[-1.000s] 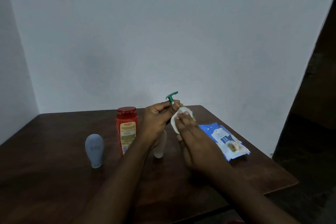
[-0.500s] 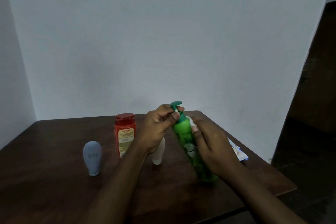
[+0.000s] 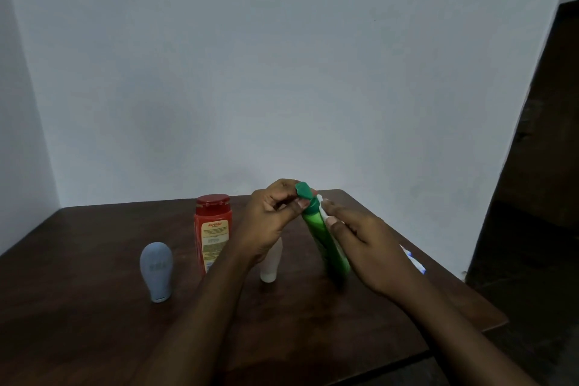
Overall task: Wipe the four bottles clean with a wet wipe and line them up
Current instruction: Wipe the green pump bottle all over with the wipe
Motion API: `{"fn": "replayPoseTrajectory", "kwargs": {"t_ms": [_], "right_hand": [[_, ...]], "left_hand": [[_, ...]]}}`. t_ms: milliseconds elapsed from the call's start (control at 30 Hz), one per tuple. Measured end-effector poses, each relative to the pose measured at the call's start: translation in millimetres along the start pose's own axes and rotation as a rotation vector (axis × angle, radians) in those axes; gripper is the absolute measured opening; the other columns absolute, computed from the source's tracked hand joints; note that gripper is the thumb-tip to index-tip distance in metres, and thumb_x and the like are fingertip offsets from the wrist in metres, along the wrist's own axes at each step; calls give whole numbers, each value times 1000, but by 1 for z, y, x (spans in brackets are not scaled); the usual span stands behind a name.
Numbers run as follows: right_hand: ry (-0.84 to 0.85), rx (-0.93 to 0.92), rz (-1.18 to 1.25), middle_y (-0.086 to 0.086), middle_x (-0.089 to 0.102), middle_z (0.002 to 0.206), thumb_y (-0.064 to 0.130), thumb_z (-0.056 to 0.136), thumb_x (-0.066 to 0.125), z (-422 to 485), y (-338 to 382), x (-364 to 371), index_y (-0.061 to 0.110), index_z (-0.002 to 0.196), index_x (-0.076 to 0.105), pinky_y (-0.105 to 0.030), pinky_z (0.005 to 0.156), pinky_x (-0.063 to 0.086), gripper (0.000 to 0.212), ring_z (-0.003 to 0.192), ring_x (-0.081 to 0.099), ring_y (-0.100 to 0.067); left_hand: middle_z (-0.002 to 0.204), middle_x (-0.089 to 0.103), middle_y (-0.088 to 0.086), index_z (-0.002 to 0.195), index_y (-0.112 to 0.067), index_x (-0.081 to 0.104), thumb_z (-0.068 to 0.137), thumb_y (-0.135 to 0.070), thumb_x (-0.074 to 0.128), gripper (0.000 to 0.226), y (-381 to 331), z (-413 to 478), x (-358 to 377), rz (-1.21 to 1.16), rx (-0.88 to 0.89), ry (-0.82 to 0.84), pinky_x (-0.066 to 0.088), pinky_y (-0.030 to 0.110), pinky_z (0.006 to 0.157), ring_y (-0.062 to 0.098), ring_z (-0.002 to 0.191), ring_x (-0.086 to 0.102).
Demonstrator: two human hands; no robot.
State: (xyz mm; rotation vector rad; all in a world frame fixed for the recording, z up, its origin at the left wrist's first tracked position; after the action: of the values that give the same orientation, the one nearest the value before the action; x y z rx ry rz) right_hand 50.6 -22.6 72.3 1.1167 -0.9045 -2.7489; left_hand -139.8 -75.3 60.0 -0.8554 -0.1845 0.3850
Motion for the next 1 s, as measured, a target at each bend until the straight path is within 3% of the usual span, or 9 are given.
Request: {"fn": "replayPoseTrajectory", "kwargs": {"t_ms": [200, 333, 433, 533, 633, 733, 800, 867, 1000], "right_hand": [[26, 40, -12, 12, 54, 147, 36, 101, 41, 13, -3, 6, 24, 143, 55, -31, 116, 38, 45, 138, 45, -1], [-7, 48, -31, 6, 55, 146, 24, 103, 43, 16, 3, 9, 18, 142, 56, -26, 114, 38, 42, 138, 46, -7], [-23, 29, -50, 4, 61, 140, 29, 97, 39, 15, 8, 11, 18, 137, 61, -23, 108, 41, 47, 130, 53, -8], [-12, 53, -50, 2, 72, 111, 30, 97, 38, 14, 3, 10, 17, 118, 69, -30, 88, 50, 39, 101, 64, -8], [14, 85, -65, 5, 68, 84, 26, 104, 42, 14, -4, 6, 23, 103, 68, -35, 71, 48, 26, 78, 61, -8], [74, 93, -76, -5, 71, 92, 25, 106, 42, 20, -5, 2, 16, 112, 68, -30, 80, 46, 28, 87, 64, -17], [107, 73, -85, -12, 70, 99, 30, 105, 40, 27, -4, -1, 10, 110, 66, -37, 85, 48, 33, 94, 64, -25], [111, 28, -131, -8, 70, 102, 39, 102, 37, 34, -8, -3, 18, 111, 65, -47, 85, 51, 36, 96, 66, -24], [153, 38, -71, 1, 72, 107, 45, 102, 36, 41, -15, -6, 38, 118, 66, -50, 91, 53, 35, 103, 67, -17]], "left_hand": [[109, 80, 3, 109, -11, 80, 97, 1, 68, 20, -8, -3, 5, 35, -9, -81, 57, 25, 92, 16, 109, 74], [102, 81, -1, 103, -13, 81, 92, -3, 76, 16, -10, -4, 12, 36, -7, -125, 59, 25, 89, 12, 102, 76], [100, 82, -2, 97, -16, 82, 88, -4, 80, 15, -9, -3, 13, 57, 6, -133, 60, 30, 92, 13, 101, 77], [102, 81, 0, 99, -13, 83, 90, -5, 78, 13, -8, -1, 9, 95, -1, -84, 59, 29, 93, 13, 103, 76], [103, 81, 3, 104, -6, 82, 91, -4, 77, 14, -6, 0, 4, 117, -25, -23, 58, 23, 88, 14, 102, 76], [106, 82, 5, 109, -2, 80, 90, -5, 78, 20, -5, 2, -1, 89, -47, -29, 58, 26, 91, 17, 106, 76], [107, 82, 6, 109, 0, 80, 89, -4, 78, 20, -4, 3, -3, 61, -66, -33, 59, 27, 92, 19, 107, 76], [106, 82, 6, 108, -2, 80, 90, 0, 76, 19, -3, 2, -4, 38, -78, -27, 59, 27, 91, 21, 107, 77], [106, 81, 9, 106, 0, 78, 91, 6, 71, 17, -5, 3, -7, -38, -92, -66, 59, 25, 88, 20, 105, 76]]}}
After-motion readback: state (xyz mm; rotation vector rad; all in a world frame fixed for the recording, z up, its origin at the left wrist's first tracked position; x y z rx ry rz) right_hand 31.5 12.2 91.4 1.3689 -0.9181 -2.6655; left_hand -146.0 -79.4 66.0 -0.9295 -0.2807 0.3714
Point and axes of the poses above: each hand's wrist, its own z-axis towards the middle knuckle, its own x-axis out of the palm, y = z × x, the point moved 2 cm from there along z, towards the middle knuckle
